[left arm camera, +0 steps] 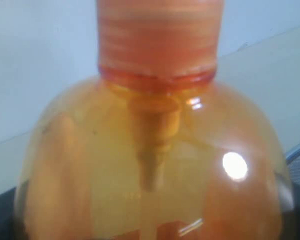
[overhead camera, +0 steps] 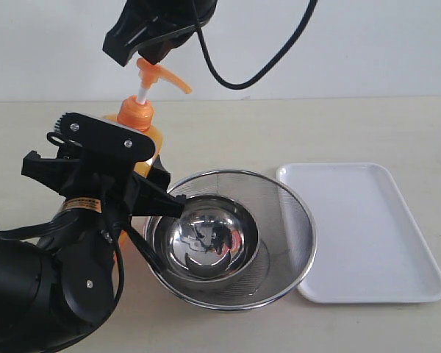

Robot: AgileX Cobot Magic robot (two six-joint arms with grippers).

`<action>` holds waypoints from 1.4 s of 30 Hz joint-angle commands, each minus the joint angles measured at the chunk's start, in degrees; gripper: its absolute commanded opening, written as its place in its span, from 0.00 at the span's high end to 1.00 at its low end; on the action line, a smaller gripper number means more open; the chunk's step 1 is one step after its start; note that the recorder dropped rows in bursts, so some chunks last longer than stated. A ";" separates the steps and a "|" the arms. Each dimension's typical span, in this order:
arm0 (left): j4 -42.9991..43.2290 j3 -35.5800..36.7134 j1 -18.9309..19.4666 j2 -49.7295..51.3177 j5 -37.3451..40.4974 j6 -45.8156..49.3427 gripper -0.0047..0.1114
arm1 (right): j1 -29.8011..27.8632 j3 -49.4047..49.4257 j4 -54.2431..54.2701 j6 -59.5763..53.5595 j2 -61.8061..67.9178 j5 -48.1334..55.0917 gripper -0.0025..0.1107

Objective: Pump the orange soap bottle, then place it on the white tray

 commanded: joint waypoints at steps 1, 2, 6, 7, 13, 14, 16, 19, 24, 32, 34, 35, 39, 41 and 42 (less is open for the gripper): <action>1.44 -0.40 -0.37 -0.28 -0.64 -0.74 0.92 | 0.01 0.24 1.60 -0.24 1.05 3.00 0.98; 1.44 -0.40 -0.37 -0.28 -0.64 -0.74 0.92 | 0.01 0.24 1.60 -0.24 1.05 3.00 0.98; 1.44 -0.40 -0.37 -0.28 -0.64 -0.84 0.92 | 0.01 0.24 1.98 -0.24 1.05 3.25 0.98; 1.44 -0.40 -0.37 -0.28 -0.64 -0.95 0.92 | 0.01 0.24 2.12 -0.24 1.05 3.25 0.98; 1.44 -0.40 -0.37 -0.28 -0.64 -0.95 0.92 | 0.12 0.24 2.49 -0.24 1.05 3.64 0.98; 1.44 -0.40 -0.37 -0.28 -0.64 -0.95 0.92 | 0.12 0.24 2.79 -0.24 1.05 3.77 0.98; 1.44 -0.40 -0.37 -0.28 -0.64 -0.95 0.92 | 0.12 0.24 2.91 -0.24 1.05 3.74 0.98; 1.44 -0.40 -0.37 -0.28 -0.64 -0.95 0.92 | 0.12 0.24 3.03 -0.24 1.05 3.90 0.98; 1.85 -0.40 -0.37 -0.28 -0.64 -0.95 0.92 | 0.12 0.24 3.16 -0.24 1.08 4.35 0.98; 1.85 -0.40 -0.37 -0.28 -0.64 -0.95 0.92 | 1.26 0.36 2.63 -0.13 1.18 4.46 0.98; 1.85 -0.40 -0.37 -0.28 -0.64 -0.95 0.92 | 1.39 0.36 2.46 -0.13 1.18 4.46 0.98; 1.85 -0.40 -0.37 -0.28 -0.64 -0.95 0.92 | 1.37 0.36 2.46 -0.02 1.18 4.46 0.98; 1.85 -0.40 -0.37 -0.28 -0.64 -0.95 0.92 | 1.37 0.36 2.31 -0.03 1.18 4.57 0.98; 1.85 -0.40 -0.37 -0.28 -0.64 -0.95 0.92 | 1.37 0.47 2.21 -0.03 1.18 4.68 0.98; 1.85 -0.40 -0.37 -0.28 -0.64 -0.95 0.92 | 1.37 0.74 1.81 0.20 1.18 4.68 0.98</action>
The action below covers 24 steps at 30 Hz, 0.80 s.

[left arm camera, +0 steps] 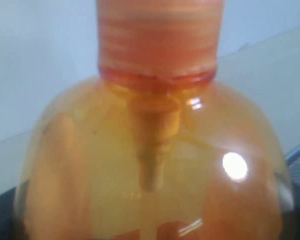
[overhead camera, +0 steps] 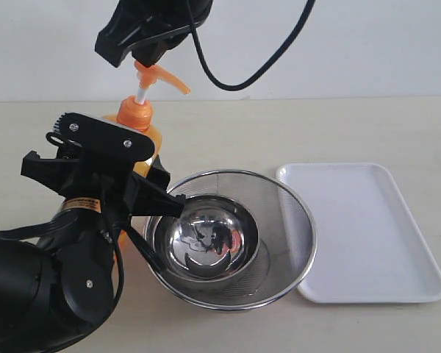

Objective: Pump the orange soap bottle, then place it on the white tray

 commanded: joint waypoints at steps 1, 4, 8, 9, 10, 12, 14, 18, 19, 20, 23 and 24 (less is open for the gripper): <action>1.85 -0.40 -0.37 -0.28 -0.64 -0.74 0.92 | 0.66 1.42 0.64 0.33 1.18 3.32 0.98; 1.85 -0.40 -0.37 -0.28 -0.64 -0.74 0.92 | 0.66 2.98 0.46 0.47 1.18 3.61 0.98; 1.85 -0.40 -0.37 -0.28 -0.64 -0.74 0.92 | 0.66 4.29 0.46 0.47 1.18 3.03 0.98; 1.85 -0.40 -0.37 -0.28 -0.64 -0.74 0.92 | 0.66 4.30 0.46 0.47 1.18 2.90 0.98; 1.85 -0.40 -0.37 -0.28 -0.64 -0.74 0.92 | 0.66 4.30 0.46 0.70 1.18 2.90 0.98; 1.85 -0.40 -0.37 -0.28 -0.64 -0.74 0.92 | 0.66 4.30 0.46 0.70 1.18 2.90 0.98; 1.85 -0.40 -0.37 -0.28 -0.64 -0.74 0.92 | 0.66 4.30 0.46 0.70 1.18 2.90 0.98; 1.85 -0.40 -0.37 -0.28 -0.64 -0.74 0.92 | 0.66 4.30 0.46 0.70 1.18 2.90 0.98; 1.85 -0.40 -0.37 -0.28 -0.64 -0.74 0.92 | 0.66 4.30 0.46 0.70 1.18 2.90 0.98; 1.85 -0.40 -0.37 -0.28 -0.64 -0.74 0.92 | 0.66 4.30 0.46 0.70 1.18 2.90 0.98; 1.85 -0.40 -0.37 -0.28 -0.64 -0.74 0.92 | 0.66 4.30 0.46 0.85 1.18 2.90 0.98; 1.85 -0.40 -0.37 -0.28 -0.64 -0.74 0.92 | 0.66 4.30 0.46 0.85 1.18 2.90 0.98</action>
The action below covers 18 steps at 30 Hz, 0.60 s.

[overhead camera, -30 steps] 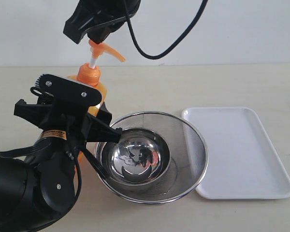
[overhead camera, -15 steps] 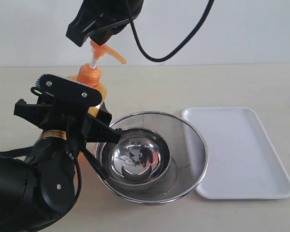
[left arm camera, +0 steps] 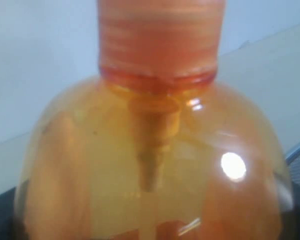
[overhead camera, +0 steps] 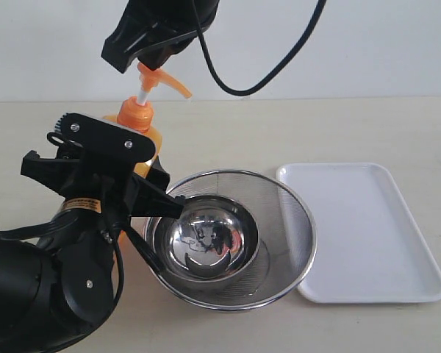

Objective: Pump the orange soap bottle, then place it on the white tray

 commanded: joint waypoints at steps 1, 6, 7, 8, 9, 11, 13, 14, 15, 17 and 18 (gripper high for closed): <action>1.85 -0.40 -0.37 -0.28 -0.64 -1.37 0.92 | 0.66 1.67 1.41 0.27 1.85 4.51 0.98; 1.85 -0.40 -0.37 -0.28 -0.64 -1.37 0.92 | 0.66 1.67 1.41 0.27 1.85 4.28 0.98; 1.85 -0.40 -0.37 -0.28 -0.64 -1.37 0.92 | 0.66 1.67 1.41 0.27 1.85 4.28 0.98; 1.85 -0.40 -0.37 -0.28 -0.64 -1.37 0.92 | 0.66 1.67 1.41 0.27 1.85 4.15 0.98; 1.85 -0.40 -0.37 -0.28 -0.64 -1.37 0.92 | 0.66 1.67 1.41 0.27 1.85 4.15 0.98; 1.85 -0.40 -0.37 -0.28 -0.64 -1.37 0.92 | 0.66 1.67 1.41 0.27 1.85 4.15 0.98; 1.85 -0.40 -0.37 -0.28 -0.64 -1.37 0.92 | 0.66 1.67 1.41 0.51 1.85 4.15 0.98; 1.85 -0.40 -0.37 -0.28 -0.64 -1.37 0.92 | 0.66 1.67 1.41 0.64 1.85 4.15 0.98; 1.85 -0.40 -0.37 -0.28 -0.64 -1.37 0.92 | 0.66 1.67 1.41 0.64 1.85 4.15 0.98; 1.85 -0.40 -0.37 -0.28 -0.64 -1.37 0.92 | 0.66 1.67 1.41 0.64 1.85 4.15 0.98; 1.85 -0.40 -0.37 -0.28 -0.64 -1.37 0.92 | 0.66 1.67 1.41 0.75 1.85 4.15 0.98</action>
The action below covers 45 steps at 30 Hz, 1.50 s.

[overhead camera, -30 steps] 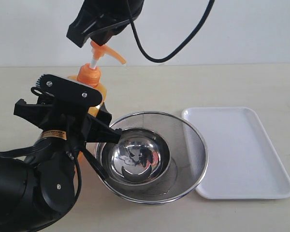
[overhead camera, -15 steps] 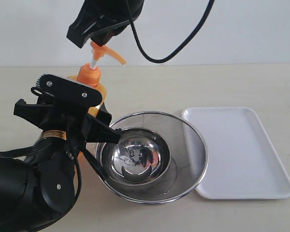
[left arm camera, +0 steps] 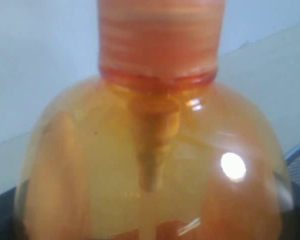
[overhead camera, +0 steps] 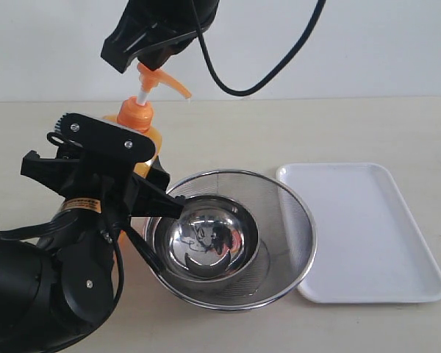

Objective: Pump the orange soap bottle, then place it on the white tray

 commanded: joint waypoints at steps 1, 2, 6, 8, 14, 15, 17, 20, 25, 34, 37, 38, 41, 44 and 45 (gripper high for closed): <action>1.85 -0.40 -0.37 -0.28 -0.64 -1.37 0.92 | 0.66 1.67 1.41 0.54 1.85 4.28 0.98; 1.85 -0.40 -0.37 -0.28 -0.64 -1.37 0.92 | 0.66 1.67 1.41 0.54 1.85 4.28 0.98; 1.85 -0.40 -0.37 -0.28 -0.64 -1.37 0.92 | 0.66 1.67 1.41 0.54 1.85 4.28 0.98; 1.85 -0.40 -0.37 -0.28 -0.64 -1.37 0.92 | 0.66 1.67 1.41 0.54 1.85 4.28 0.98; 1.85 -0.40 -0.37 -0.28 -0.64 -1.37 0.92 | 0.66 1.67 -1.04 0.55 0.48 2.87 0.98; 1.85 -0.40 -0.37 -0.28 -0.64 -1.37 0.92 | 0.66 1.67 -1.64 0.55 -0.11 2.48 0.98; 1.85 -0.40 -0.37 -0.28 -0.64 -1.37 0.92 | 0.66 1.67 -2.19 0.55 -1.40 1.74 0.98; 1.85 -0.40 -0.37 -0.28 -0.64 -1.37 0.92 | 0.66 1.67 -3.18 0.77 -3.54 -0.28 0.98; 1.85 -0.40 -0.37 -0.28 -0.64 -1.37 0.92 | 0.66 1.67 -6.41 1.90 -7.15 -5.37 0.98; 1.85 -0.40 -0.37 -0.28 -0.64 -1.37 0.92 | 0.56 1.67 -10.86 3.21 -11.47 -10.83 0.98; 1.85 -0.40 -0.37 -0.28 -0.64 -1.37 0.92 | 0.56 1.67 -14.62 5.48 -12.17 -10.96 0.98; 1.85 -0.40 -0.37 -0.28 -0.64 -1.37 0.92 | 0.56 1.67 -16.52 6.70 -12.42 -10.96 0.98; 1.85 -0.40 -0.37 -0.28 -0.64 -1.37 0.92 | 0.56 1.67 -21.39 10.76 -13.46 -11.17 0.98; 1.69 -0.40 -0.37 -0.28 -1.27 -1.12 0.92 | 0.45 1.67 -25.13 13.73 -14.12 -10.08 0.98; 1.68 -0.40 -0.37 -0.28 -1.65 -1.12 0.92 | 0.45 1.67 -26.06 14.43 -14.41 -9.56 0.98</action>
